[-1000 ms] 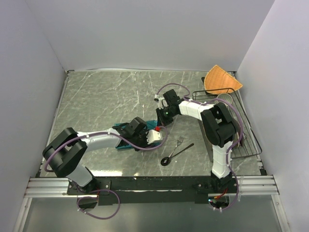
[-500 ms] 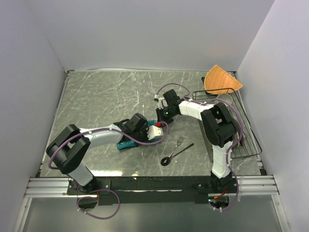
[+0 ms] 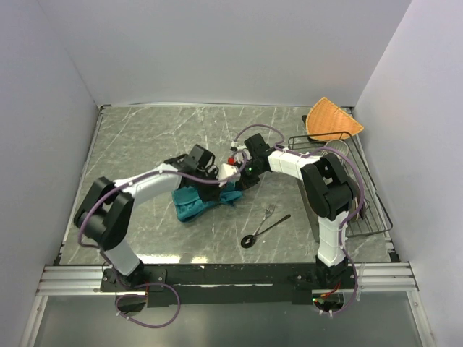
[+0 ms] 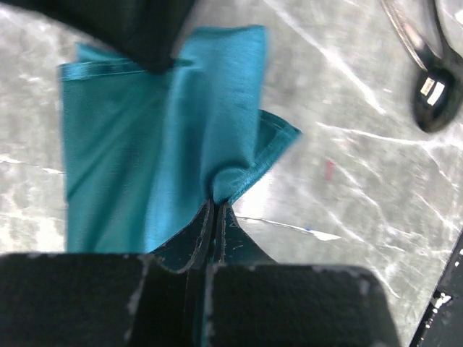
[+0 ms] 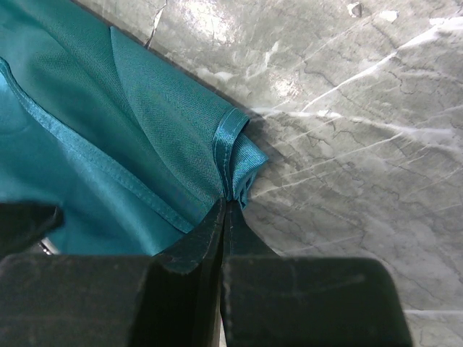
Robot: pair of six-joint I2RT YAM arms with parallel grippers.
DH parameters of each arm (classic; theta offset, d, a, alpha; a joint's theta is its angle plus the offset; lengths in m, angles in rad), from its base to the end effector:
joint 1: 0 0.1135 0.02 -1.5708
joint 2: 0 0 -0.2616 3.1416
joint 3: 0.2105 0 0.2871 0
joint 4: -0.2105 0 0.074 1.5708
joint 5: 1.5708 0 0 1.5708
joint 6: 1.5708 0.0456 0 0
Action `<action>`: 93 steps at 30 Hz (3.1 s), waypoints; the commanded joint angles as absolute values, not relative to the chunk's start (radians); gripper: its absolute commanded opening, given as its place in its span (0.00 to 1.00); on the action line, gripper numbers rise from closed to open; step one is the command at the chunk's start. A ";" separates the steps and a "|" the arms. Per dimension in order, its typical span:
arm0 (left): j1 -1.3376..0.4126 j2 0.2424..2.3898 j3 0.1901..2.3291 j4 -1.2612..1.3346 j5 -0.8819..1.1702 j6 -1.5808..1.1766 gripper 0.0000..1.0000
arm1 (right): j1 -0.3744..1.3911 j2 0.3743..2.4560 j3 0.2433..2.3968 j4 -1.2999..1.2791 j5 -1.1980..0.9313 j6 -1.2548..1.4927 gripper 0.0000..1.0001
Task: Fold the napkin into a case and place the utensils inside
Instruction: Fold the 2/3-rectangle-folded napkin at the center of the board.
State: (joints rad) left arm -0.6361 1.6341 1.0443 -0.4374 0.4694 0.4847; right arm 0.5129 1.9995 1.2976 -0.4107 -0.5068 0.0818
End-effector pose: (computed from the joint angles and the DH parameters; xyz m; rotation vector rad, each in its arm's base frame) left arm 0.2794 -0.2320 0.1701 1.5050 2.0774 -0.6642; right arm 0.3658 0.2314 0.1138 -0.7438 2.6275 0.8611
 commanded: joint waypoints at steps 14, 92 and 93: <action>-0.387 1.982 1.411 -0.667 0.784 0.411 0.01 | 0.523 2.052 1.290 -0.411 -0.429 0.029 0.00; -0.172 1.907 1.439 -0.701 0.847 0.321 0.53 | 0.588 1.994 1.304 -0.265 -0.429 -0.107 0.00; -0.167 1.885 1.425 -0.701 0.842 0.328 0.53 | 0.584 2.002 1.305 -0.270 -0.433 -0.101 0.00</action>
State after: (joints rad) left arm -0.2123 2.0277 1.4685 -0.7334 0.8612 0.3183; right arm 0.5930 1.9789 1.2812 -0.2470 -0.4561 -0.1097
